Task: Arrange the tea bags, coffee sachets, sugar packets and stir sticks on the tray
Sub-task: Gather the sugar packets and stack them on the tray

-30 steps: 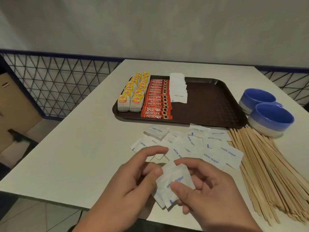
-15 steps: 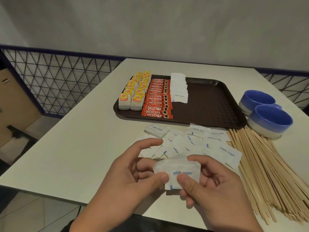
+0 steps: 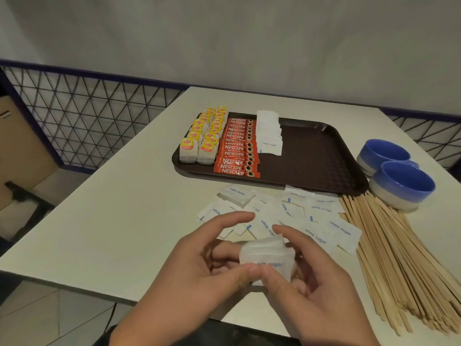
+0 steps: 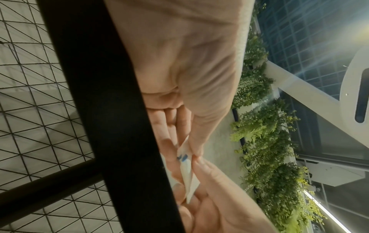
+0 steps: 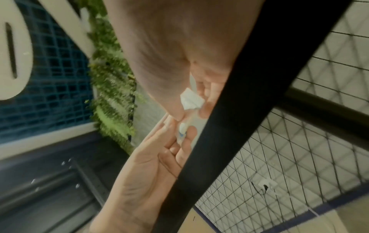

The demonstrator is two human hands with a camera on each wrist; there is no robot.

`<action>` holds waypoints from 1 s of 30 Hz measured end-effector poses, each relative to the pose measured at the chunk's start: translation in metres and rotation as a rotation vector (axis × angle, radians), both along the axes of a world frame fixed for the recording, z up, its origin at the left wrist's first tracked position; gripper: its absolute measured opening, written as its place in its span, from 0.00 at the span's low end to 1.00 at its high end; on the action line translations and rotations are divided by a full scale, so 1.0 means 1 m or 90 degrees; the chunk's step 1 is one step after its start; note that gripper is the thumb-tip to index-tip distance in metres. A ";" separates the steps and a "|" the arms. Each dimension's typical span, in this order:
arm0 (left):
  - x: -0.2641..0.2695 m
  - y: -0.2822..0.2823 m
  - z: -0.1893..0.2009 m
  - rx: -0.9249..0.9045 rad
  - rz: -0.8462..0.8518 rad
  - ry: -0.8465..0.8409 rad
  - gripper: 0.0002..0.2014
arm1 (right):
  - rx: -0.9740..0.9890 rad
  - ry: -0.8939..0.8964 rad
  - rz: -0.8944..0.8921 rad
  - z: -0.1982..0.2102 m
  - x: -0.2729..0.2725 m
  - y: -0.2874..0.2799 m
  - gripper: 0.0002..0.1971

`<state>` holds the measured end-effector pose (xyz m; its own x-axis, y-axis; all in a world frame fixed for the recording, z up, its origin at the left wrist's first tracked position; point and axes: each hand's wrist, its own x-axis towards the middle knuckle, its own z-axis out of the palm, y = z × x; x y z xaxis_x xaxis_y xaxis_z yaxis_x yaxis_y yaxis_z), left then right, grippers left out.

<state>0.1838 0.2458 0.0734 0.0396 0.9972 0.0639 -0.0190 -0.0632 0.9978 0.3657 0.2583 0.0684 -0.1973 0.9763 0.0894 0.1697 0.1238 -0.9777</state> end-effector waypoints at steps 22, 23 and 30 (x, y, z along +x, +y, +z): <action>-0.011 0.007 -0.013 0.039 0.066 -0.066 0.12 | 0.120 -0.673 0.043 0.105 -0.010 0.247 0.02; -0.011 0.008 -0.013 0.037 0.059 -0.061 0.12 | 0.110 -0.693 0.043 0.101 -0.011 0.256 0.03; -0.018 0.019 -0.014 0.009 -0.015 -0.065 0.12 | 0.012 -0.736 0.081 0.082 -0.026 0.292 0.06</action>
<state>0.1659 0.2643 0.0595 0.0553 0.9951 0.0821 -0.1220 -0.0749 0.9897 0.3401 0.5502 0.1505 -0.2669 0.9440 -0.1941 0.9447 0.2164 -0.2465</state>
